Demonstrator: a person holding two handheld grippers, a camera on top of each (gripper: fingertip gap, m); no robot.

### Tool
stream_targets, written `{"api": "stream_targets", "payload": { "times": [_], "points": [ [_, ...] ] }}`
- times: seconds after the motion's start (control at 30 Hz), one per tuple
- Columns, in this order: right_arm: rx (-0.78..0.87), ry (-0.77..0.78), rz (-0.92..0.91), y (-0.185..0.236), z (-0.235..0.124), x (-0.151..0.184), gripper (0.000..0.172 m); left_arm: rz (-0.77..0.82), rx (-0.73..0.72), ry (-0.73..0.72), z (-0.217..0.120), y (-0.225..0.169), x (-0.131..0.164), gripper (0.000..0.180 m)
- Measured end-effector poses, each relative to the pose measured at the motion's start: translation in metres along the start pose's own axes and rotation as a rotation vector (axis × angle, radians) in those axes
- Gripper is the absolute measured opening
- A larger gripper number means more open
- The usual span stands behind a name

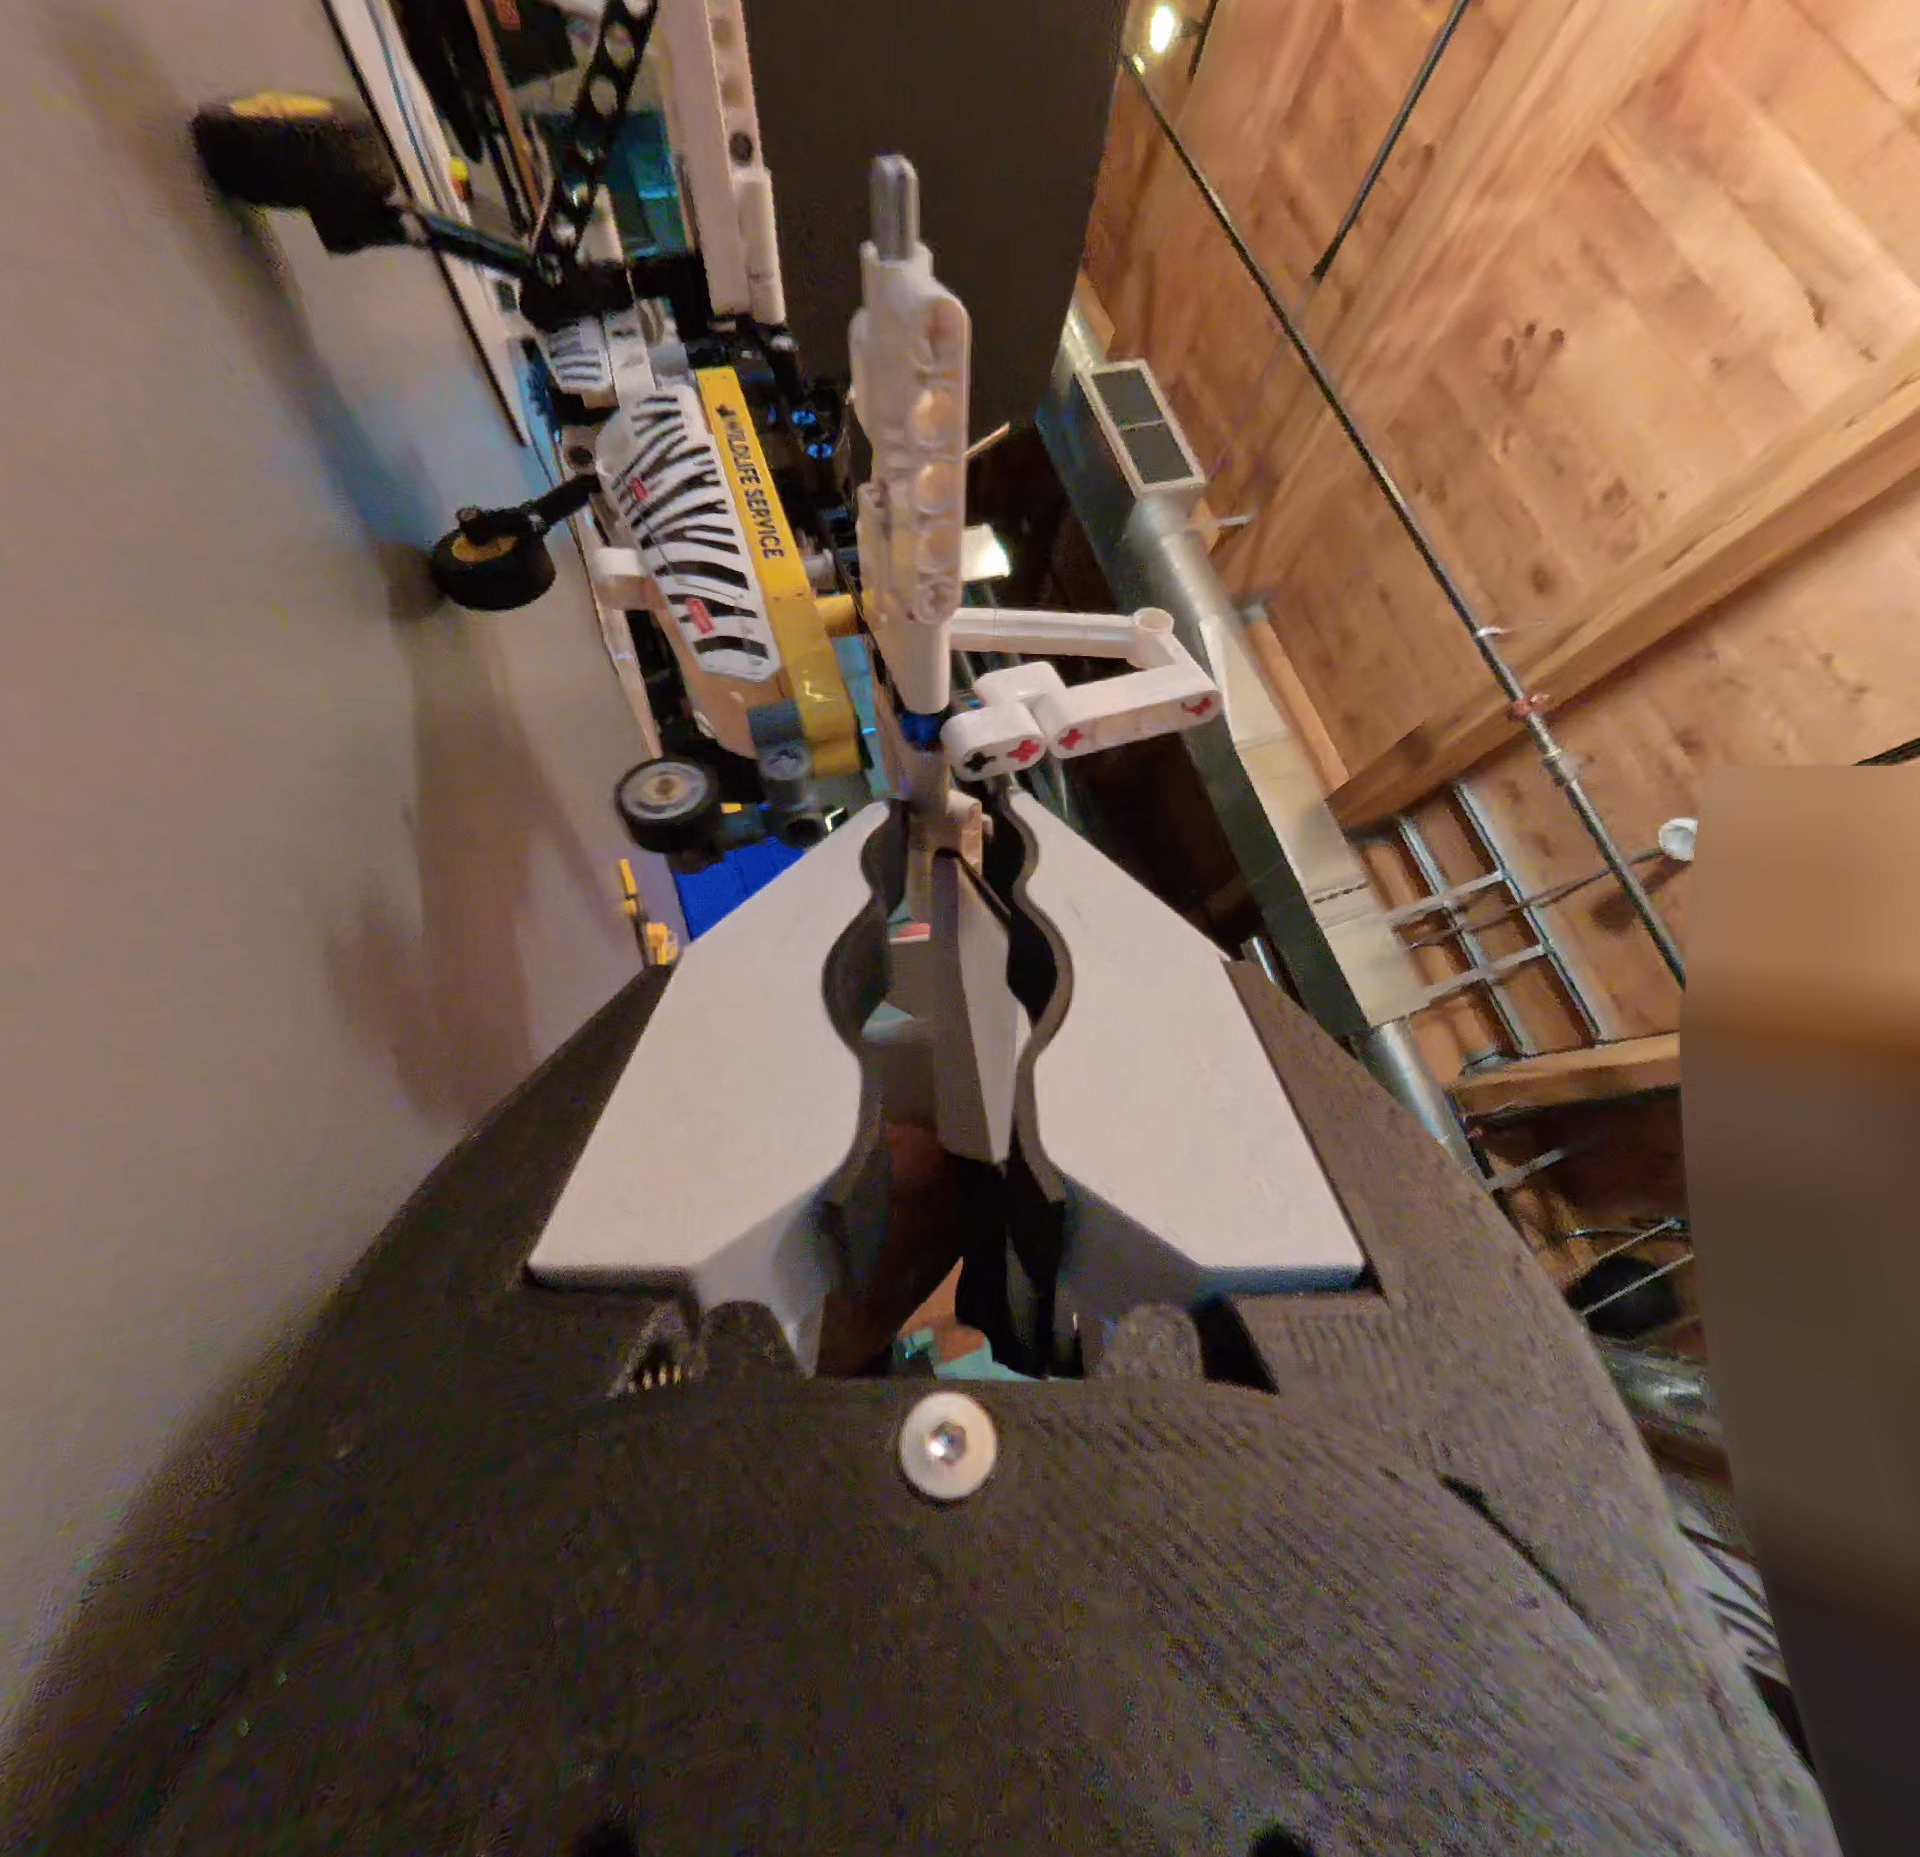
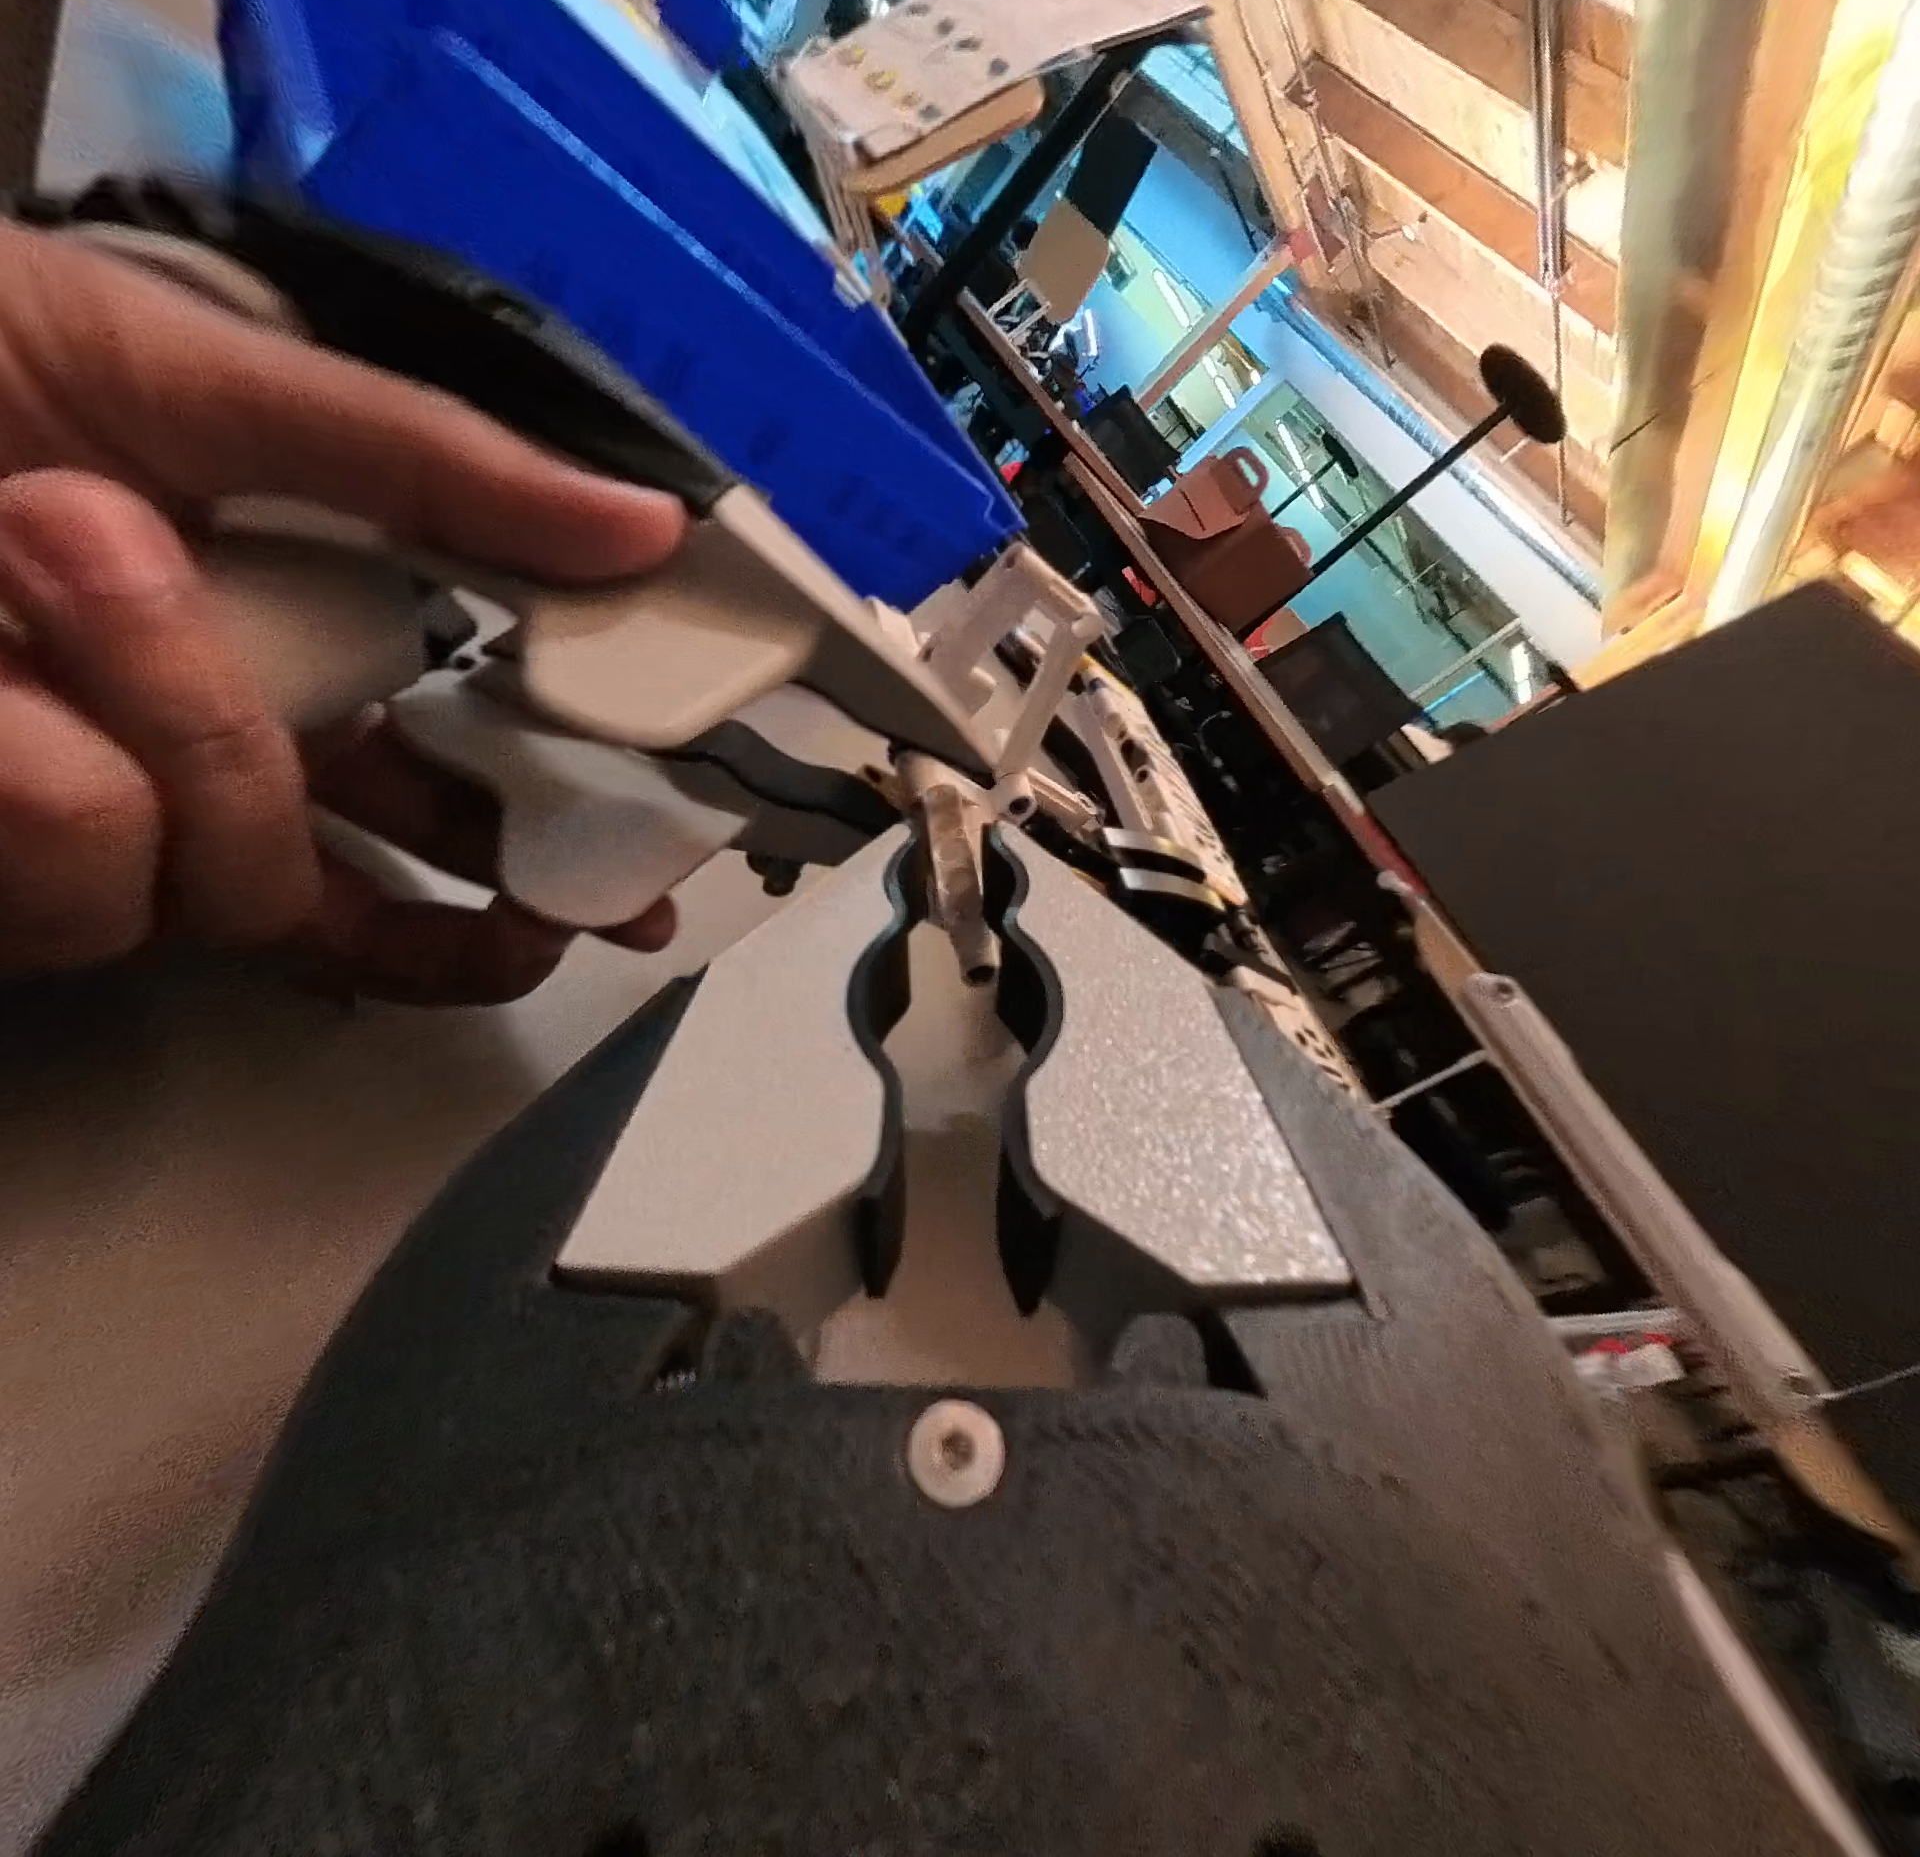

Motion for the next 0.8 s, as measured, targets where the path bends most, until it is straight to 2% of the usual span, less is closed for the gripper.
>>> {"api": "stream_targets", "payload": {
  "times": [0.07,0.2,0.33,0.37,0.43,0.5,0.57,0.63,0.7,0.73,0.8],
  "points": [
    [0.021,0.026,-0.087,0.009,-0.002,0.003,0.007,0.012,-0.020,0.009,0.003,0.003,0.003,0.027],
    [0.038,0.038,-0.112,0.011,-0.004,0.005,0.007,0.048,-0.100,-0.018,0.005,0.009,0.002,0.014],
    [0.019,0.030,-0.104,0.012,-0.004,0.005,0.006,0.104,-0.170,-0.096,0.004,0.010,-0.001,0.012],
    [0.024,0.021,-0.112,0.013,-0.005,0.004,0.005,0.112,-0.192,-0.114,0.002,0.011,-0.002,0.004],
    [0.028,-0.042,-0.084,0.013,-0.011,-0.001,0.000,0.118,-0.189,-0.124,0.001,0.013,-0.003,0.004],
    [0.045,-0.170,0.057,0.004,-0.024,-0.008,0.001,0.123,-0.184,-0.111,0.001,0.012,-0.004,0.004],
    [0.063,-0.246,0.302,-0.013,-0.031,-0.004,0.015,0.132,-0.183,-0.100,0.000,0.012,-0.005,0.005],
    [-0.032,-0.175,0.578,-0.021,-0.024,0.009,0.037,0.130,-0.172,-0.090,0.001,0.011,-0.004,0.005],
    [-0.207,-0.058,0.851,-0.020,-0.010,0.019,0.066,0.137,-0.170,-0.084,0.001,0.011,-0.003,0.005],
    [-0.321,-0.040,0.982,-0.018,-0.006,0.020,0.068,0.138,-0.169,-0.081,0.001,0.010,-0.003,0.005],
    [-0.526,-0.108,1.261,-0.022,-0.004,0.018,0.050,0.137,-0.163,-0.077,0.001,0.010,-0.003,0.005]
  ]
}}
Point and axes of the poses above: each gripper's, where its closed fingertips meet, z out along the fingers, x out of its underside, y = z × x across the jaws, the point moved 5 cm from there along -z, back along the fingers, and after that the axes turned 11 degrees about y, right-handed, at the moved point
